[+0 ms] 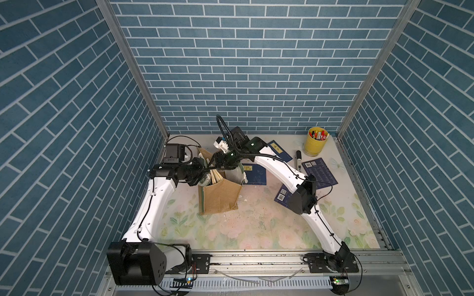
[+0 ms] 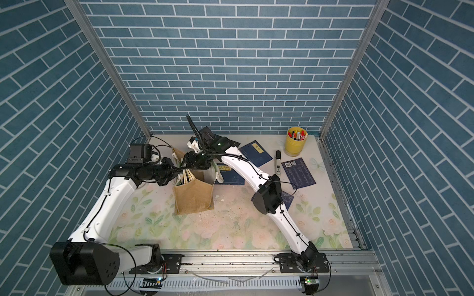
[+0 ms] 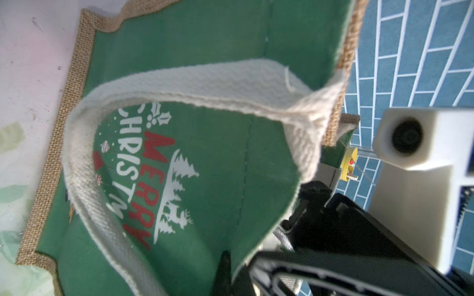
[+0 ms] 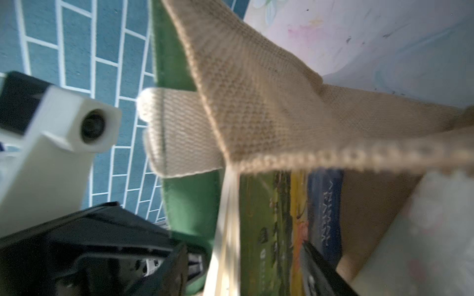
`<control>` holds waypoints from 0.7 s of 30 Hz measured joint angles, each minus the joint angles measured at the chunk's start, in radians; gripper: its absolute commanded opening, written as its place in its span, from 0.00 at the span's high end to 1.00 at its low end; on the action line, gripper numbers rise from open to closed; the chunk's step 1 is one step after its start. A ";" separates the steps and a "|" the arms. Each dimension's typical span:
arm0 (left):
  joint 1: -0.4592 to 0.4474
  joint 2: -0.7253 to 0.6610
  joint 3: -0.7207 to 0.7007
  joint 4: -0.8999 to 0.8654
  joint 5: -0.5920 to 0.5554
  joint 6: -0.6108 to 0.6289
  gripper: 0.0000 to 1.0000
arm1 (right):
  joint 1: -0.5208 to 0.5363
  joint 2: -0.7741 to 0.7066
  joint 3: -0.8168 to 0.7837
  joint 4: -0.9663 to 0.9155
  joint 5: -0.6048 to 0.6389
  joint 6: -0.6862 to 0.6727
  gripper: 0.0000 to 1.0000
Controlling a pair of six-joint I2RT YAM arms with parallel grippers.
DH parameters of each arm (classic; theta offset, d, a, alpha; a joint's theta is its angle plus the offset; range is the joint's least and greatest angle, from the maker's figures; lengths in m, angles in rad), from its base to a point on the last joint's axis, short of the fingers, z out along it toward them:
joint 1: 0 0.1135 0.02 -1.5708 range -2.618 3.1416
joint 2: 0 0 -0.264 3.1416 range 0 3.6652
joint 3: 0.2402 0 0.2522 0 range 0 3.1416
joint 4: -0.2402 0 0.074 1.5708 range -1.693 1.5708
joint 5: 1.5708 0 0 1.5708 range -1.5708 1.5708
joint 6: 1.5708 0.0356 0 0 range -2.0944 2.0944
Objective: Take out the books from the canvas bag
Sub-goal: Pick up the book from the canvas bag.
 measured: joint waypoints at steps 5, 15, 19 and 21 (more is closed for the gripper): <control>-0.002 0.000 0.060 -0.078 -0.023 0.072 1.00 | 0.002 -0.027 -0.055 -0.010 0.077 -0.001 0.53; -0.004 0.011 0.124 -0.199 -0.083 0.187 1.00 | -0.004 -0.062 -0.108 -0.040 0.181 -0.003 0.63; -0.004 0.023 0.137 -0.228 -0.093 0.222 1.00 | -0.006 -0.062 -0.099 -0.058 0.190 0.000 0.50; -0.004 0.028 0.144 -0.238 -0.100 0.235 1.00 | -0.007 -0.064 -0.096 -0.060 0.193 0.000 0.47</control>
